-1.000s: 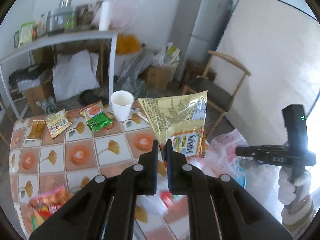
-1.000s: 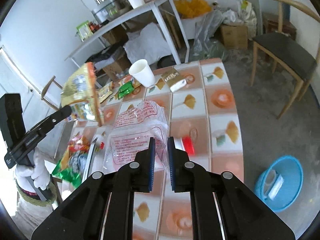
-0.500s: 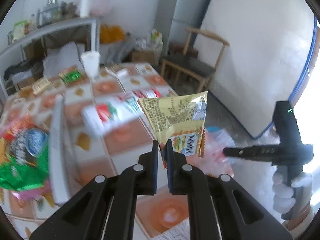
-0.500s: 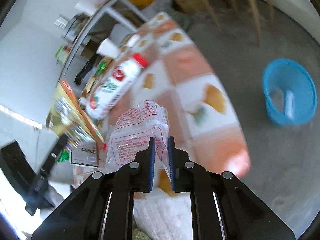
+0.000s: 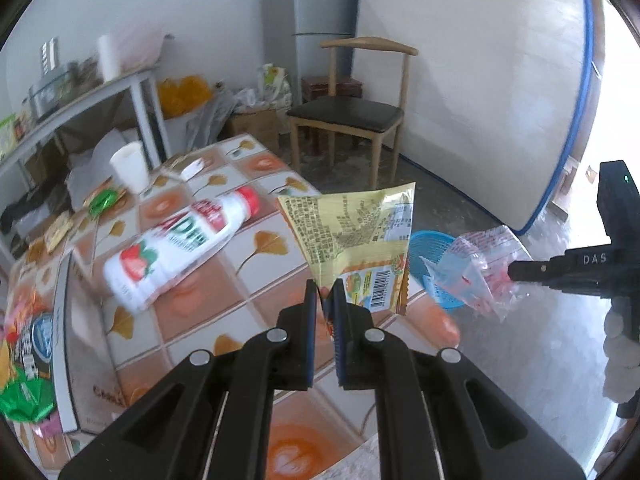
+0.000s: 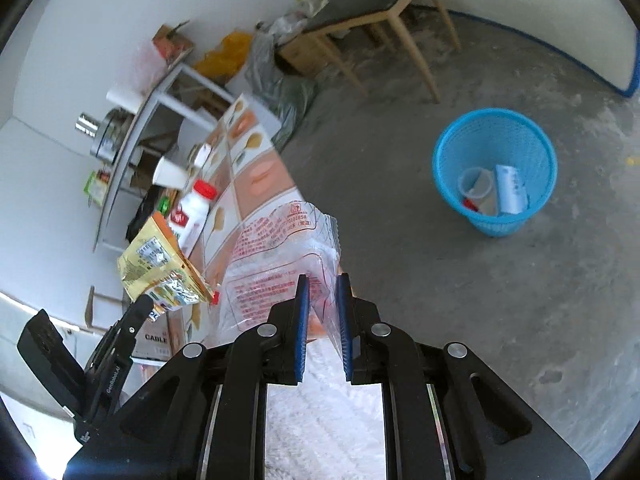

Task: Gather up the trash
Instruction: 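Carry bag and snack packet to the blue wastebasket and open both tools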

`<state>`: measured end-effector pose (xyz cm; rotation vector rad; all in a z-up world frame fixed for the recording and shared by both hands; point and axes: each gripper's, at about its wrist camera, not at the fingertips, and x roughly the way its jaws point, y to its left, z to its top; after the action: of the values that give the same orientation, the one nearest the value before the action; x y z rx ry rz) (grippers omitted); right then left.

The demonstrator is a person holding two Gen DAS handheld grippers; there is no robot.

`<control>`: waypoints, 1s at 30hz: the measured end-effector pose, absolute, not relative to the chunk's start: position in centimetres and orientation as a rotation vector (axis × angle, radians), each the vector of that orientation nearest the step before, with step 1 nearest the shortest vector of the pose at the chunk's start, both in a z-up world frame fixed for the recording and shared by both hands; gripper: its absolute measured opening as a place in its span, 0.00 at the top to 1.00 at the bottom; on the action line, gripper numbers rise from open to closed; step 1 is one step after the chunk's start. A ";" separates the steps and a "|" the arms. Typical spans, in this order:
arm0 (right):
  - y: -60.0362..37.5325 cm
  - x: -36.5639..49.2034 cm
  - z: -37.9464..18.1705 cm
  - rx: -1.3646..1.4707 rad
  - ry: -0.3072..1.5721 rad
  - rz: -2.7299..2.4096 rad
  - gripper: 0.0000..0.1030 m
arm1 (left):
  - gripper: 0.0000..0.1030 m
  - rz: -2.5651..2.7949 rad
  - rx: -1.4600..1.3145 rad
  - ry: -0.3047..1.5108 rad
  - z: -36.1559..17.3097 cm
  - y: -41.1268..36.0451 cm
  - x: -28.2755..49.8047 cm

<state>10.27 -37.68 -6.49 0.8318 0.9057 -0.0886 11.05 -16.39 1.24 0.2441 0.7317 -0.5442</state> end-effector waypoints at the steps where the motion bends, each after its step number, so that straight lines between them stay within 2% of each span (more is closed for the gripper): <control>1: -38.3 9.8 -6.4 0.841 0.895 -0.100 0.88 | 0.93 -0.550 0.252 0.728 1.3 -16.9 11.0; 13: -44.7 5.9 -8.0 0.991 0.793 -0.253 0.86 | 0.93 -0.726 0.387 0.700 2.4 -25.7 12.6; 17: -46.8 5.0 -9.7 1.046 0.779 -0.322 0.86 | 0.93 -0.795 0.402 0.763 1.6 -29.2 14.4; 30: -51.8 8.0 -17.4 1.048 0.904 -0.515 0.85 | 0.93 -0.814 0.446 1.098 -8.2 -42.8 23.0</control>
<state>7.99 -51.76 -17.36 1.0483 0.9036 -0.5146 23.02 -42.85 -8.22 0.4463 1.0984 -0.8139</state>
